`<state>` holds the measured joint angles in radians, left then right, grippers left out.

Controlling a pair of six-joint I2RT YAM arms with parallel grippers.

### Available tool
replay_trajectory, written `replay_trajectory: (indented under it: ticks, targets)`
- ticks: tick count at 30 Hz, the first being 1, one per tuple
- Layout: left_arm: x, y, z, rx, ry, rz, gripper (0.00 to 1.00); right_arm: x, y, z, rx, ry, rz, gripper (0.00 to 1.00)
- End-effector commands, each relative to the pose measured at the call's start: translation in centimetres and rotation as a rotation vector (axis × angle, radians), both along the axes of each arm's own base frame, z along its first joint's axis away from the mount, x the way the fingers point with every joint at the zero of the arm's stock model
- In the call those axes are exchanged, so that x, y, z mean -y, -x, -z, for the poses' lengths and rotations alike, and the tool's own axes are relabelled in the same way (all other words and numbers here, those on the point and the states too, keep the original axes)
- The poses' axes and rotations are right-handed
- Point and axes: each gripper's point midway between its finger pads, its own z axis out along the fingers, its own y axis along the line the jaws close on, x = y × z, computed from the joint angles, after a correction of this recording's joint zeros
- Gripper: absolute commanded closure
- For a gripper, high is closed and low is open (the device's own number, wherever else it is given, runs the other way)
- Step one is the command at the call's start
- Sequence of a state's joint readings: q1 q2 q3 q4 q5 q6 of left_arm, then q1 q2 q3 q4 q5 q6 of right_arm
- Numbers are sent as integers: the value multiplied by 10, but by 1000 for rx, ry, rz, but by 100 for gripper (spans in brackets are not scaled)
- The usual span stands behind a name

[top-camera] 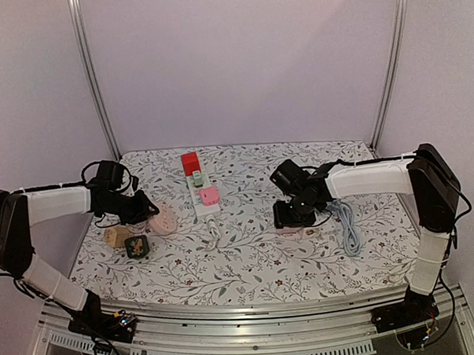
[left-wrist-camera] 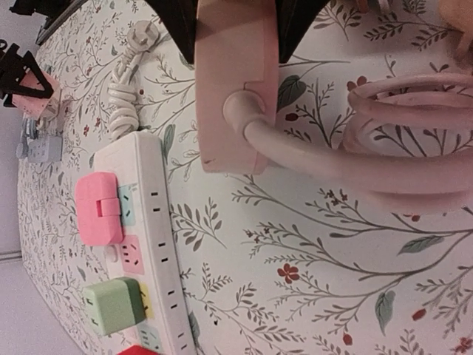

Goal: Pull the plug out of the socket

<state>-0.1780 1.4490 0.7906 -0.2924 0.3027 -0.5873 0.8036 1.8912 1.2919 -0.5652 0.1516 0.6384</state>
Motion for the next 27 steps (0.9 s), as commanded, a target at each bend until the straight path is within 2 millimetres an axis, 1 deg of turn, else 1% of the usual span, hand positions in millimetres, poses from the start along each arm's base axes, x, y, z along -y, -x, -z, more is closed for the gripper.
replay_trajectory:
  ticks: [1, 6, 8, 9, 12, 17, 20, 24, 27]
  targets:
    - [-4, -15, -6, 37, -13, -1, 81, 0, -7, 0, 9, 20, -3, 40]
    - [-9, -13, 3, -3, -37, -18, 74, -2, -9, 0, 9, 21, -10, 35]
    - [-10, -12, 6, -12, -40, -21, 69, -3, -9, 1, 6, 22, -14, 31]
    - [-10, -11, 6, -14, -40, -21, 66, -3, -9, 1, 3, 23, -17, 27]
    - [-11, -11, 4, -8, -38, -27, 57, -4, -10, 2, 2, 27, -20, 22]
    - [-11, -13, -8, 28, -35, -29, 43, -6, -11, 1, 0, 26, -27, 18]
    - [-11, -13, -18, 53, -33, -24, 36, -8, -11, -4, 1, 14, -35, 15]
    - [-12, -13, -35, 99, -38, -16, 25, -12, -12, -19, 24, -12, -51, 11]
    - [-13, -11, -54, 150, -37, -14, 17, -14, -13, -38, 54, -40, -61, 10]
